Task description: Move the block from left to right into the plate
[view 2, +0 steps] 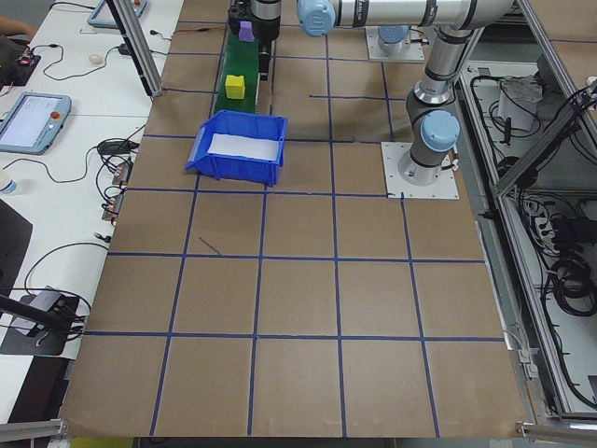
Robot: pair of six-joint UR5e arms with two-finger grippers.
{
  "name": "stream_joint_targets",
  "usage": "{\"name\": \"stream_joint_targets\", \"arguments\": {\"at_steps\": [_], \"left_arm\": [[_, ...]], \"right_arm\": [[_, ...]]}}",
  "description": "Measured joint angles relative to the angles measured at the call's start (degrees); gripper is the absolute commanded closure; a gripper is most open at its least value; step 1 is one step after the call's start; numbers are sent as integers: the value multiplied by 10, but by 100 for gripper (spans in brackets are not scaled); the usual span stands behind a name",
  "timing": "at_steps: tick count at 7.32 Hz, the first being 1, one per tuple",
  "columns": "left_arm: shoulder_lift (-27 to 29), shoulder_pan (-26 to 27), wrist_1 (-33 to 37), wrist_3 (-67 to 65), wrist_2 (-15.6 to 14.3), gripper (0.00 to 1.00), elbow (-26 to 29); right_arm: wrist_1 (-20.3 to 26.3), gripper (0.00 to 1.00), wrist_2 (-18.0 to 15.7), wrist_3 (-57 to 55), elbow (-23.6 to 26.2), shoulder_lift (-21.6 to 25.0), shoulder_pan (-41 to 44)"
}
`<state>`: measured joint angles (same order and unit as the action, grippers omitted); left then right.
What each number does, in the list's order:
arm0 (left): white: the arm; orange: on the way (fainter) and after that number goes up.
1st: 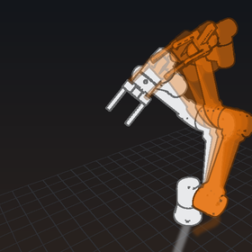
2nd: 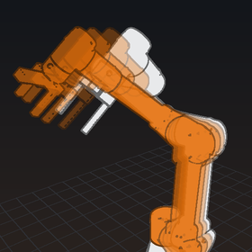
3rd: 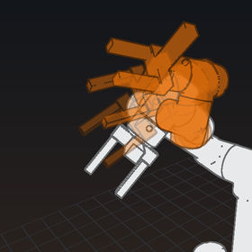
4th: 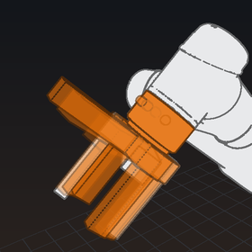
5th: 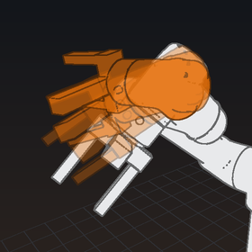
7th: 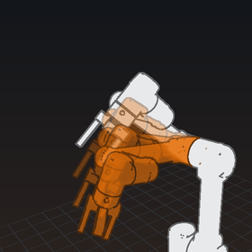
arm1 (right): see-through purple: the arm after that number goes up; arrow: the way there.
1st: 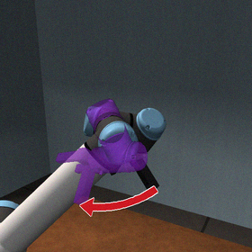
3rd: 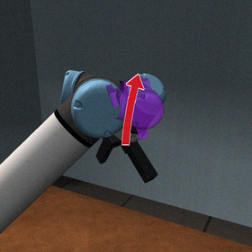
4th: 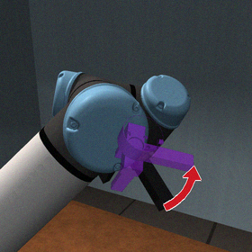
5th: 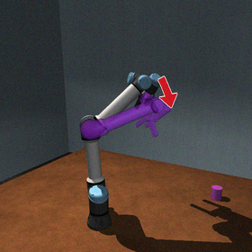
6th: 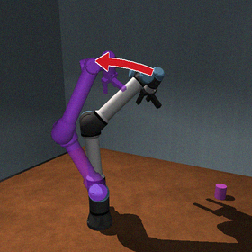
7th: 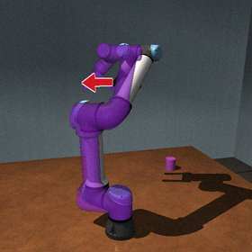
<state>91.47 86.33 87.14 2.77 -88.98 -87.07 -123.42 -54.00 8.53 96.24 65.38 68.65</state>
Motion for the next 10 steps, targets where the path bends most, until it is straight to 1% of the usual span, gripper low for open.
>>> {"name": "stream_joint_targets", "arguments": {"at_steps": [3,5,7,8,9,10], "left_arm": [[-14,-7,26,11,-14,0,-2],[-19,-7,36,9,-17,0,-2],[-19,-6,48,5,-37,0,5],[-17,-6,50,1,-40,0,6],[-17,-6,51,-2,-39,0,4],[-18,-6,51,-3,-39,0,2]], "right_arm": [[0,1,-2,1,4,-13,0],[0,1,-4,4,5,-20,1],[1,1,-10,8,5,-21,0],[3,3,-16,9,6,-21,0],[5,9,-29,14,7,-21,0],[6,19,-44,29,9,-21,0]]}}
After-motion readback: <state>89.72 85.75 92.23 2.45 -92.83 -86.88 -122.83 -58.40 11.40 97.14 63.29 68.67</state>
